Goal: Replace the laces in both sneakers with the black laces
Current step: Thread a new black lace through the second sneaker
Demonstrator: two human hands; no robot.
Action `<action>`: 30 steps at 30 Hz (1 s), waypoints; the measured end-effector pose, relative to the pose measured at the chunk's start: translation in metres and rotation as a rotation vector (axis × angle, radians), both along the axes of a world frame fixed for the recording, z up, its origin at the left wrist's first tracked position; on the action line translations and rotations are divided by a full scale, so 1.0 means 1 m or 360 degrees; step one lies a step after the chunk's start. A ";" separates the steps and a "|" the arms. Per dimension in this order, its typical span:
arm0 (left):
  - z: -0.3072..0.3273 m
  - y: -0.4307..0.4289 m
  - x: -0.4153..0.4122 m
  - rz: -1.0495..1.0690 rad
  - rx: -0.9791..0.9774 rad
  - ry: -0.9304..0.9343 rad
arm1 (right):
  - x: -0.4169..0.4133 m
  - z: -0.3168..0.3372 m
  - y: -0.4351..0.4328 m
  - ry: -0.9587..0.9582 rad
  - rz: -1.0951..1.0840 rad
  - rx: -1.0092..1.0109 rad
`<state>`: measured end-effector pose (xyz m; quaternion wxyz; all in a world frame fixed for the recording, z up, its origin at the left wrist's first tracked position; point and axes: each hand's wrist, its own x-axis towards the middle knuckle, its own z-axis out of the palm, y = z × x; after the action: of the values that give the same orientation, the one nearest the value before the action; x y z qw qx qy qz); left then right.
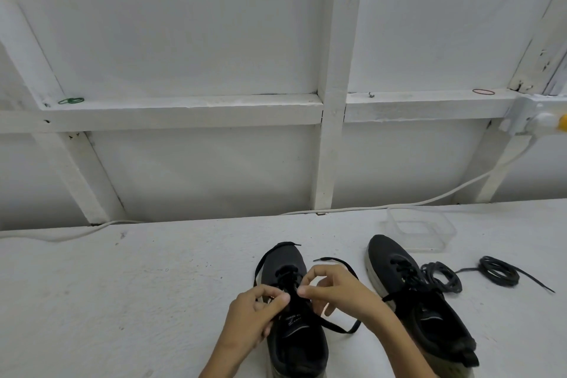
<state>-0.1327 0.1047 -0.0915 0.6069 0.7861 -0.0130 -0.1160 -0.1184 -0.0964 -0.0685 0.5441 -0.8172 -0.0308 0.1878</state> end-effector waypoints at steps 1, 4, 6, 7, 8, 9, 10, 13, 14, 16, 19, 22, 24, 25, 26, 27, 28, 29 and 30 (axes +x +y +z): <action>0.000 -0.001 0.001 0.0010 0.0024 -0.0018 | 0.000 0.000 0.003 -0.0031 0.0009 -0.0034; 0.000 -0.005 0.005 -0.0004 0.0093 -0.0024 | 0.002 0.000 0.006 -0.0087 0.0036 -0.0104; 0.000 -0.006 0.006 -0.0024 0.0090 -0.0012 | 0.003 -0.001 0.005 -0.0084 0.0058 -0.0147; 0.000 -0.006 0.006 -0.0031 0.0100 -0.0027 | 0.004 -0.002 0.004 -0.0067 0.0064 -0.0155; 0.000 -0.005 0.005 -0.0035 0.0112 -0.0052 | 0.004 -0.003 0.004 -0.0042 0.0062 -0.0140; 0.000 -0.005 0.003 -0.0033 0.0118 -0.0069 | 0.004 -0.003 0.003 -0.0010 0.0050 -0.0108; -0.001 -0.004 0.001 -0.0021 0.0115 -0.0071 | 0.004 -0.002 0.002 0.0027 0.0025 -0.0057; -0.005 0.000 -0.005 0.0032 0.0027 -0.0029 | 0.000 0.000 -0.001 0.0133 -0.0050 0.0104; -0.006 0.000 -0.005 0.0045 -0.0005 -0.0015 | -0.001 0.001 -0.002 0.0147 -0.0059 0.0138; -0.005 0.000 -0.005 0.0067 -0.0021 0.0000 | 0.000 0.001 -0.003 0.0153 -0.0068 0.0163; -0.001 -0.003 -0.001 0.0070 0.0031 0.0003 | 0.003 0.001 0.000 0.0117 -0.0038 0.0114; 0.002 -0.006 0.004 -0.0004 0.0121 -0.0054 | 0.005 0.001 0.004 0.0022 0.0031 0.0032; 0.001 -0.006 0.005 -0.0052 0.0158 -0.0097 | 0.006 0.000 0.004 -0.0008 0.0066 0.0020; -0.001 -0.005 0.004 -0.0062 0.0152 -0.0102 | 0.006 0.000 0.003 0.0007 0.0076 0.0027; -0.002 -0.004 0.003 -0.0058 0.0137 -0.0099 | 0.007 0.001 0.002 0.0033 0.0074 0.0046; -0.004 -0.004 0.002 -0.0040 0.0112 -0.0089 | 0.006 0.001 0.000 0.0059 0.0056 0.0070; -0.005 -0.004 0.000 -0.0009 0.0078 -0.0070 | 0.005 0.001 -0.001 0.0084 0.0023 0.0097; -0.007 -0.004 -0.001 0.0027 0.0042 -0.0043 | 0.004 0.001 -0.001 0.0111 -0.0019 0.0128; -0.008 -0.004 -0.002 0.0063 0.0007 -0.0011 | 0.002 0.000 -0.002 0.0138 -0.0060 0.0162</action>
<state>-0.1351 0.1007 -0.0991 0.6073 0.7880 0.0007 -0.1013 -0.1160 -0.0980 -0.0681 0.5892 -0.7800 -0.0014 0.2109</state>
